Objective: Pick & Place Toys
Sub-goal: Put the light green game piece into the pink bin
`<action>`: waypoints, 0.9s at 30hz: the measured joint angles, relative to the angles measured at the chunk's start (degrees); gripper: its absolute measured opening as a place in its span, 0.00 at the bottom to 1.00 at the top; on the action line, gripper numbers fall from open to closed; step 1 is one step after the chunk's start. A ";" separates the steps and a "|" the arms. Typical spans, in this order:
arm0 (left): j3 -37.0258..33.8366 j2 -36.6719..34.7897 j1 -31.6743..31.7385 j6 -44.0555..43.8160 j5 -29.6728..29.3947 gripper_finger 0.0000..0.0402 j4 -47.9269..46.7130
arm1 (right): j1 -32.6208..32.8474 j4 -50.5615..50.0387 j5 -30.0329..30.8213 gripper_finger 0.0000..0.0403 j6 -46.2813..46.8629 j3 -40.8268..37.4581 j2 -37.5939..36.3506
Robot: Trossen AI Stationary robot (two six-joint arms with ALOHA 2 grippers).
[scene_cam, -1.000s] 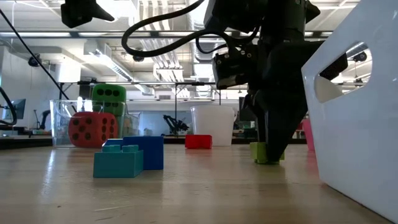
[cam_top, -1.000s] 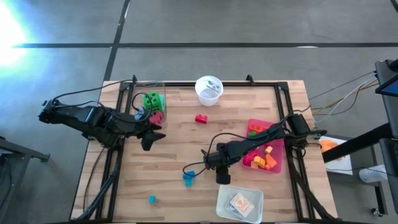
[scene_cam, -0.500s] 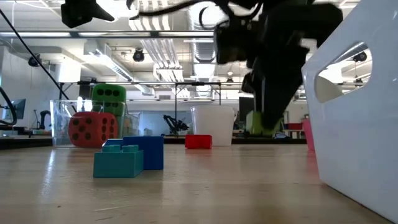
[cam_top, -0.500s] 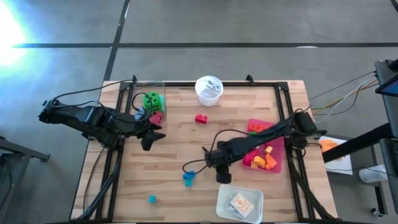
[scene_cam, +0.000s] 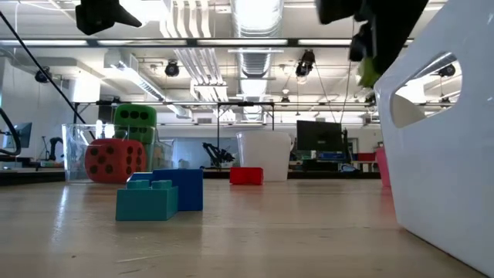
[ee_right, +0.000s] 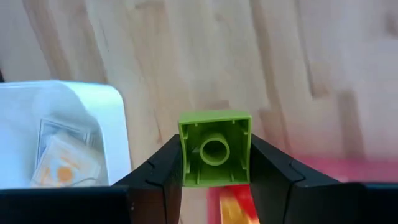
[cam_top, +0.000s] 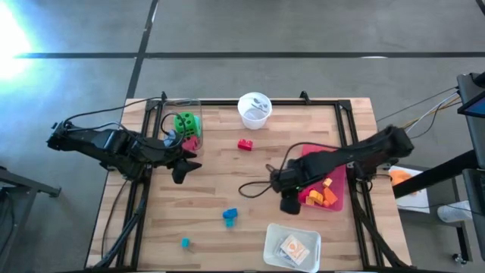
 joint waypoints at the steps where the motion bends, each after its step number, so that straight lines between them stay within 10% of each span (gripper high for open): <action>1: 0.00 0.00 0.00 0.00 0.00 0.66 0.00 | 0.01 -1.51 0.67 0.32 1.35 -0.20 -1.35; 18: 0.00 0.00 0.00 -0.02 0.00 0.66 -0.26 | -0.02 -25.71 6.97 0.32 48.15 -2.07 -17.85; 27: 0.00 0.00 0.00 -0.02 0.00 0.66 -0.24 | -0.68 -27.77 7.73 0.32 50.68 -3.73 -18.10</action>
